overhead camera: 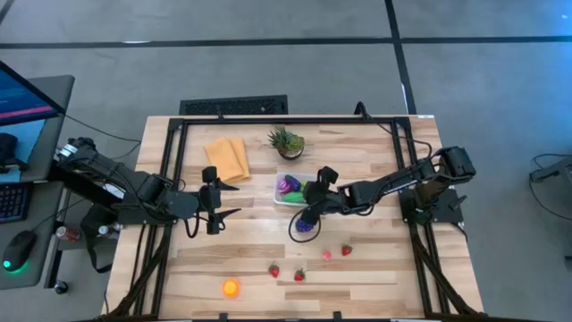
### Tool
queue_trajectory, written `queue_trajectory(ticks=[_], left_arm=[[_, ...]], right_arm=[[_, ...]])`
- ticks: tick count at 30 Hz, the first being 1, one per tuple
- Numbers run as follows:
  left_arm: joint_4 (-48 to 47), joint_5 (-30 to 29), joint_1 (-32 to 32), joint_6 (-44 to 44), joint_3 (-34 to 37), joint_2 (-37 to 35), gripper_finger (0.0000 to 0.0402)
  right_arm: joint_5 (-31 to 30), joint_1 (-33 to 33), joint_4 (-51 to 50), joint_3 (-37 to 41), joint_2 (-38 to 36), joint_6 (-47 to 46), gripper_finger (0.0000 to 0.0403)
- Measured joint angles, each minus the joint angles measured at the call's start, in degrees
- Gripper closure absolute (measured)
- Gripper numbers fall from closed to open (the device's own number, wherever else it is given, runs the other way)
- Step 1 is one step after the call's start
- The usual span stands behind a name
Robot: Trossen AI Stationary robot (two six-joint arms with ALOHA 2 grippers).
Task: Pick and placing Produce into tupperware
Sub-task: Put the brown kiwi into the transparent container, then put the bottom left red strawberry into the transparent container
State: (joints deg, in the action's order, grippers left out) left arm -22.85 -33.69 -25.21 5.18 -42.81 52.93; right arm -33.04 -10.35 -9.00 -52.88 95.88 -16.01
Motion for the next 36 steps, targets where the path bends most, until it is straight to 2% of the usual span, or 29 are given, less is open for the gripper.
queue_trajectory(ticks=[7,36], left_arm=[[0.0,0.0,0.0,0.1,0.0,0.0,0.0136],[-0.04,0.9,0.02,0.9,-0.02,0.02,0.0136]], right_arm=[[0.17,0.0,-0.81,0.0,0.0,-0.67,0.04],[4.74,-0.07,-3.16,0.02,0.0,-4.1,0.0403]])
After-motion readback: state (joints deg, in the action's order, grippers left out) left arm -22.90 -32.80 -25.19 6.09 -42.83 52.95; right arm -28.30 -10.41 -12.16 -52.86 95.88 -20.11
